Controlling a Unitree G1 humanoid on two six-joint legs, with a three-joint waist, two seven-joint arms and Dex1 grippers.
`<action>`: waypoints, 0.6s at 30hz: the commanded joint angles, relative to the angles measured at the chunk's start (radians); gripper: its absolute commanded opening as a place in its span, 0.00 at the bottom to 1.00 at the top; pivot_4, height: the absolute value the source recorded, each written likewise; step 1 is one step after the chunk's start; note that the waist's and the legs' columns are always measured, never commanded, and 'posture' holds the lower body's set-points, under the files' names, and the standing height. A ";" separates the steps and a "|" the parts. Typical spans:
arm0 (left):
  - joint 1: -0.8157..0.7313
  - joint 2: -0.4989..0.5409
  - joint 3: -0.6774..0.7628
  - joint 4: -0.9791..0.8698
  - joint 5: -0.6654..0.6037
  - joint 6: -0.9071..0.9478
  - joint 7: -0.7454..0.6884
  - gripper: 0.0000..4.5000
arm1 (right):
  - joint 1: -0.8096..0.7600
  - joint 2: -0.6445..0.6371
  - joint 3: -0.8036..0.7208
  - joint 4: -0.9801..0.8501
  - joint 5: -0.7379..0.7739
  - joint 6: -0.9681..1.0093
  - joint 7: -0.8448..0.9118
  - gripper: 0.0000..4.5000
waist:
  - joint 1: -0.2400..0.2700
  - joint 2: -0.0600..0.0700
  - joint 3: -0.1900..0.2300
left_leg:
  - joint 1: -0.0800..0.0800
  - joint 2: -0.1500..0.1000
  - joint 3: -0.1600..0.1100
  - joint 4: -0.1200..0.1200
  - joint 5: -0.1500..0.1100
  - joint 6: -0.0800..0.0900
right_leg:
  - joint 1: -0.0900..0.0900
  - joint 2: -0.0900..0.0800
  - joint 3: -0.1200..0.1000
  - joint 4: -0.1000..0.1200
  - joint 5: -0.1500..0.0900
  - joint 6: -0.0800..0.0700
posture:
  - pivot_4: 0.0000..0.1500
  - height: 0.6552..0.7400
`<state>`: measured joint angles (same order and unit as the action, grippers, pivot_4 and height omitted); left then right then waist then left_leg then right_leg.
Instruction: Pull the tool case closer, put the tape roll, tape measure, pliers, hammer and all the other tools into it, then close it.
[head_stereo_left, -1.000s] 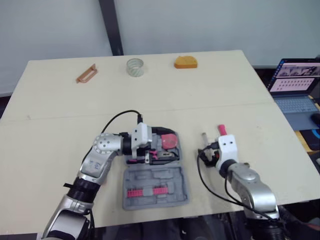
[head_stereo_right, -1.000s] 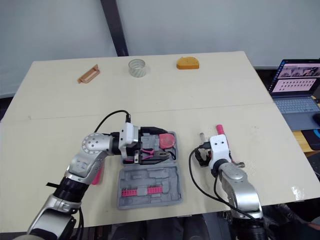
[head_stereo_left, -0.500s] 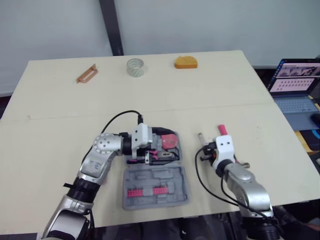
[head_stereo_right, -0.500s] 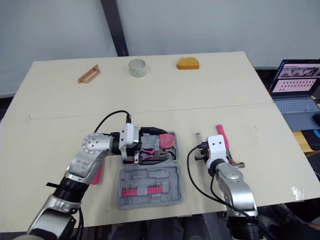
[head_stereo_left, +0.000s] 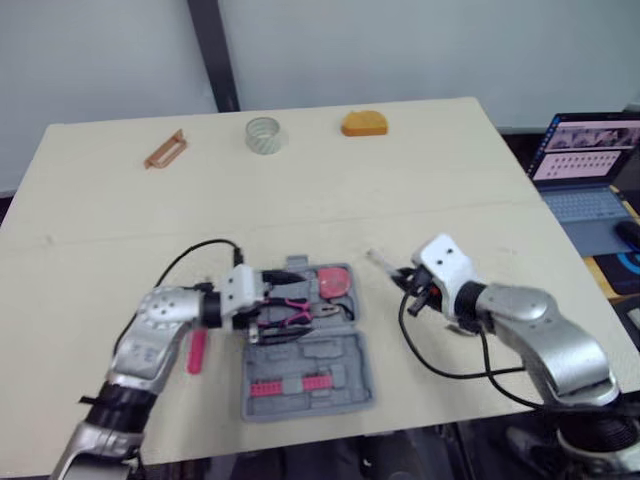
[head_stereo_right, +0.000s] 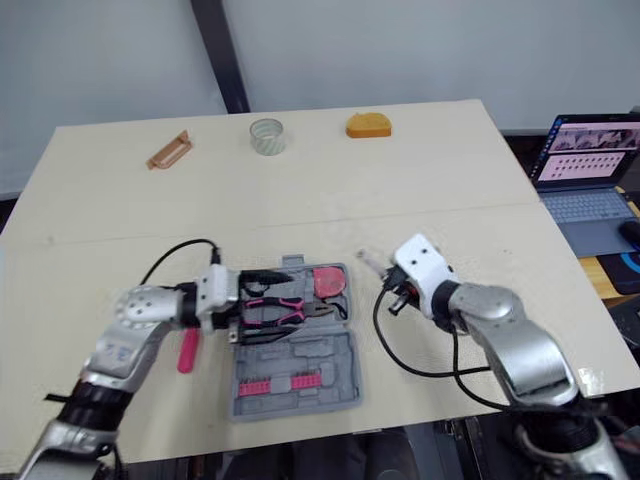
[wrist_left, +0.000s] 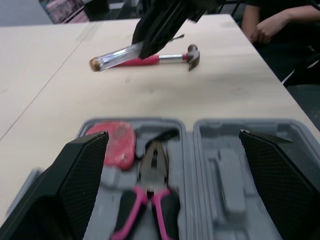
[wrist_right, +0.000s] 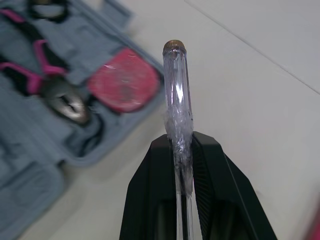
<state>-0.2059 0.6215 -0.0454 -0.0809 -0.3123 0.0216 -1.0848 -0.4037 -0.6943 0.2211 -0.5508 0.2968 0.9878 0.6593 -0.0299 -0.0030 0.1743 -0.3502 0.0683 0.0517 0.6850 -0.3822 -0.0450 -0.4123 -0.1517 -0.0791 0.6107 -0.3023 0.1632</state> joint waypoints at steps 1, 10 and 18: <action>0.109 0.051 0.097 -0.072 -0.040 -0.024 -0.005 1.00 | -0.139 -0.018 0.134 -0.045 0.029 0.083 0.083 0.01 | 0.000 0.000 0.000 | 0.000 0.000 0.000 0.001 0.000 0.000 | 0.000 0.000 0.000 0.000 0.000 0.000 | 1.00 1.00; 0.387 0.082 0.242 -0.156 -0.037 -0.091 0.025 1.00 | -0.366 0.104 0.429 0.039 0.003 0.126 0.129 0.01 | -0.001 0.000 0.000 | -0.001 0.000 -0.001 0.001 0.000 0.000 | 0.000 0.000 0.000 0.000 0.000 0.000 | 1.00 1.00; 0.530 0.071 0.306 -0.158 -0.032 -0.156 0.047 1.00 | -0.428 0.187 0.583 0.163 -0.071 0.062 0.139 0.01 | 0.000 -0.001 0.000 | -0.001 0.000 -0.001 0.001 0.000 0.000 | -0.001 0.000 0.000 0.001 0.000 0.000 | 1.00 1.00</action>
<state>0.3155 0.6954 0.2364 -0.2193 -0.3360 -0.1151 -1.0464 -0.8146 -0.5223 0.7913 -0.3846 0.2396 1.0750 0.7820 -0.0300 -0.0036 0.1740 -0.3514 0.0683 0.0510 0.6863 -0.3825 -0.0447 -0.4133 -0.1517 -0.0797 0.6118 -0.3020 0.1629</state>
